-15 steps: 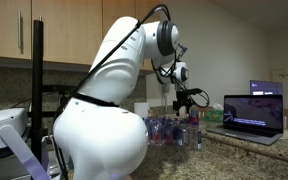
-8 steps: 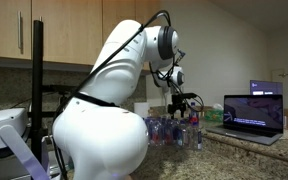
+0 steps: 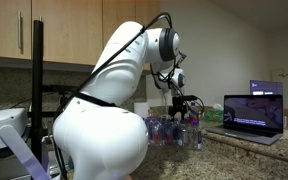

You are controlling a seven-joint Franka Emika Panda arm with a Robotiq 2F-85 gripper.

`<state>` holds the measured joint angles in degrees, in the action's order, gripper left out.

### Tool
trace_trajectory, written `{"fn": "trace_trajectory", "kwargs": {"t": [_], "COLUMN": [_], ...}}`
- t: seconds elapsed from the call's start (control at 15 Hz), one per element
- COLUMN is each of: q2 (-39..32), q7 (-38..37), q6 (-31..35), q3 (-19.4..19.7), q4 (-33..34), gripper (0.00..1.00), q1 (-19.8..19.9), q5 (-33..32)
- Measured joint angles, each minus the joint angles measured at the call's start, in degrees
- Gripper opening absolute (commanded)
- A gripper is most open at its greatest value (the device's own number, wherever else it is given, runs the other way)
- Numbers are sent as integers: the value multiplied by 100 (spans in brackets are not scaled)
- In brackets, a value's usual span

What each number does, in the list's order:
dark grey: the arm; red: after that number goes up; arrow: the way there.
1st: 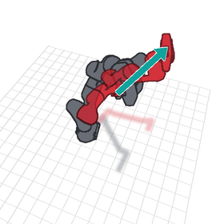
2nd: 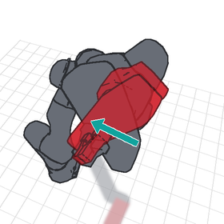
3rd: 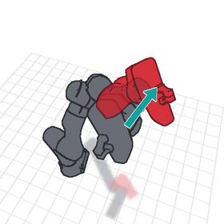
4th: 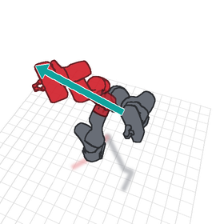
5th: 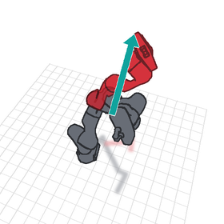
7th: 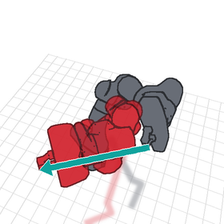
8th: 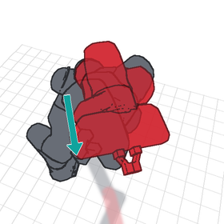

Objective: Move one water bottle on the left to the right.

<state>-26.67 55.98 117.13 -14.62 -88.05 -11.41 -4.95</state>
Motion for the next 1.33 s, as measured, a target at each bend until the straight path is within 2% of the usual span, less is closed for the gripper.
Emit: {"fn": "trace_trajectory", "kwargs": {"t": [0.47, 0.8, 1.33], "q2": [1, 12, 12], "q7": [-2, -16, -39], "q6": [43, 368, 386], "q3": [1, 23, 72], "q4": [1, 1, 1], "gripper": [100, 100, 100], "q1": [-4, -31, -76], "q5": [-9, -112, -133]}}
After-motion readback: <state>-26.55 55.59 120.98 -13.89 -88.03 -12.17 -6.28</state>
